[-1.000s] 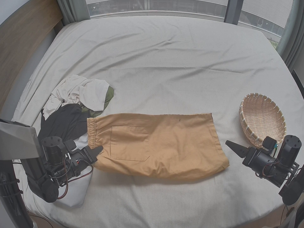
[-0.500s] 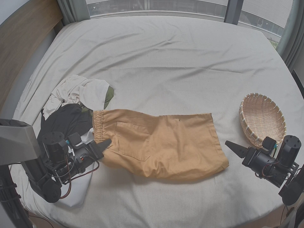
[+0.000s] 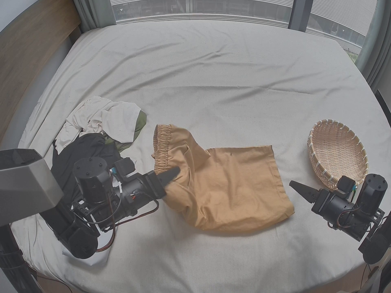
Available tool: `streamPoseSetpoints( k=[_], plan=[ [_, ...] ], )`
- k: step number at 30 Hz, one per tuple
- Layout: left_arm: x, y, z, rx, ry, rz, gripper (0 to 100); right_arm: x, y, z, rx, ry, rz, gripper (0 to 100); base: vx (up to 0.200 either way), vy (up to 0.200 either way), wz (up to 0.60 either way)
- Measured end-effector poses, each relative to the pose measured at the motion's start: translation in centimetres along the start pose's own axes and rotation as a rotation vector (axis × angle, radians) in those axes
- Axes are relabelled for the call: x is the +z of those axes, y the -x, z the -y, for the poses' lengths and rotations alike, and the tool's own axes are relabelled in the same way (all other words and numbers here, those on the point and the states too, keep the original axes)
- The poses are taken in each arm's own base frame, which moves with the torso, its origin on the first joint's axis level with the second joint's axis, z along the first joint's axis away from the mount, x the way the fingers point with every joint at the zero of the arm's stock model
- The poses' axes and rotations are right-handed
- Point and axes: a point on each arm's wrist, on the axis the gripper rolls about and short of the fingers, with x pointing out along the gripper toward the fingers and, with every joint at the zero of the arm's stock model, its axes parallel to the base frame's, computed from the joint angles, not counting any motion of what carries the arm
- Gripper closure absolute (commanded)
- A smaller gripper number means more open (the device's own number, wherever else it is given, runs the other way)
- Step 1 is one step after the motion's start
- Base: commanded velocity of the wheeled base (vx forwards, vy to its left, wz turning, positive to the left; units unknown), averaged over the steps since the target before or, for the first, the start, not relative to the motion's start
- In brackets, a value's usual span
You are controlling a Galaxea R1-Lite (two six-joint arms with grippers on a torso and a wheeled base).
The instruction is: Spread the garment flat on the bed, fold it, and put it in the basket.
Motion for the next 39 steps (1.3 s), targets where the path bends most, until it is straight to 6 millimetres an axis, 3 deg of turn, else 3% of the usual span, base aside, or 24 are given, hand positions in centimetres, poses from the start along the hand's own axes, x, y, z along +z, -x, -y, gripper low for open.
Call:
streamPoseSetpoints(
  k=[14, 22, 29, 39],
  plan=[
    [-1.3, -4.7, 3.7, -0.137, -0.021, -0.032, 100, -0.1, 0.0, -0.2, 0.008, -0.024, -0.003, 0, 0.0, 0.0, 0.0],
    [-3.6, -7.1, 5.7, -0.215, -0.027, -0.066, 100, 0.0, 0.1, -0.2, 0.011, -0.033, 0.002, 0, 0.0, 0.0, 0.0],
    [-5.4, -8.8, 6.2, -0.245, -0.028, -0.091, 100, 0.1, 0.2, -0.4, 0.017, -0.059, 0.007, 0, 0.0, 0.0, 0.0],
    [-7.1, -10.4, 5.4, -0.243, -0.032, -0.124, 100, 0.2, 0.3, -0.4, 0.021, -0.063, 0.013, 0, 0.0, 0.0, 0.0]
  ],
)
